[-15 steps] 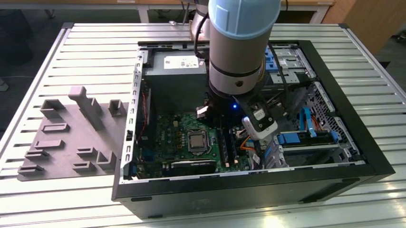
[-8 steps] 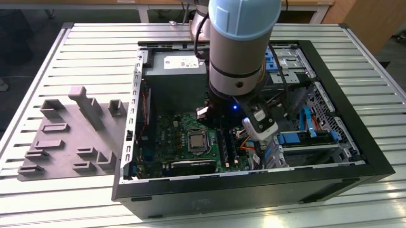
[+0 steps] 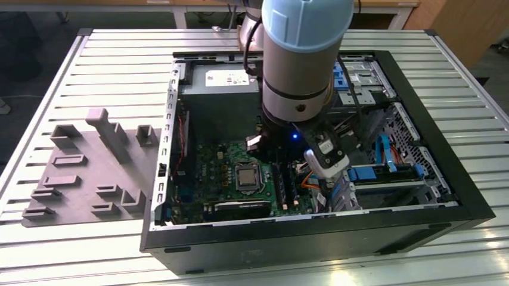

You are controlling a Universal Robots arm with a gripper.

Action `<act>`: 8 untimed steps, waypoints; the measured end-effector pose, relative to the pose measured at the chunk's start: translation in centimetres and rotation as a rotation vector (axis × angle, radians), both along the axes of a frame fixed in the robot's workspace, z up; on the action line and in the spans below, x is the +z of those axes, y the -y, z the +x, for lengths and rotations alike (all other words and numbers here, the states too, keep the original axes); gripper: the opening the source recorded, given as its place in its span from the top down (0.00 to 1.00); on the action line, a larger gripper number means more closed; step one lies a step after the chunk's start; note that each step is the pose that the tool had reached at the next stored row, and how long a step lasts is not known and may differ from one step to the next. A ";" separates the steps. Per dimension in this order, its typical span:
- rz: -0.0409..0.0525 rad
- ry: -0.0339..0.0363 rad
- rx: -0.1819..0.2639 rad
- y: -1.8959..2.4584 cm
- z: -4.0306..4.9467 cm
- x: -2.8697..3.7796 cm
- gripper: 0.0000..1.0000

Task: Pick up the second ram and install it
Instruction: 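Press down the second ram until it locks into place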

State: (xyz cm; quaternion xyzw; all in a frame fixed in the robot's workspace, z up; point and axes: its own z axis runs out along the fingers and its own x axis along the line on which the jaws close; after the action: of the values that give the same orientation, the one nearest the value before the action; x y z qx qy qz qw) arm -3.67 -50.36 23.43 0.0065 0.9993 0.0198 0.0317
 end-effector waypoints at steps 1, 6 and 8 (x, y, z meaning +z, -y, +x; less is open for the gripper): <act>0.0000 0.0000 0.000 0.04 0.00 0.00 0.89; -0.0001 0.0000 0.000 0.26 0.00 0.00 0.89; -0.0001 0.0000 0.000 0.31 0.00 0.00 0.89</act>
State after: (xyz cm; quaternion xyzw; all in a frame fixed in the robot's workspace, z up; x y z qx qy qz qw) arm -3.68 -50.67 23.43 0.0065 0.9993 0.0197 0.0317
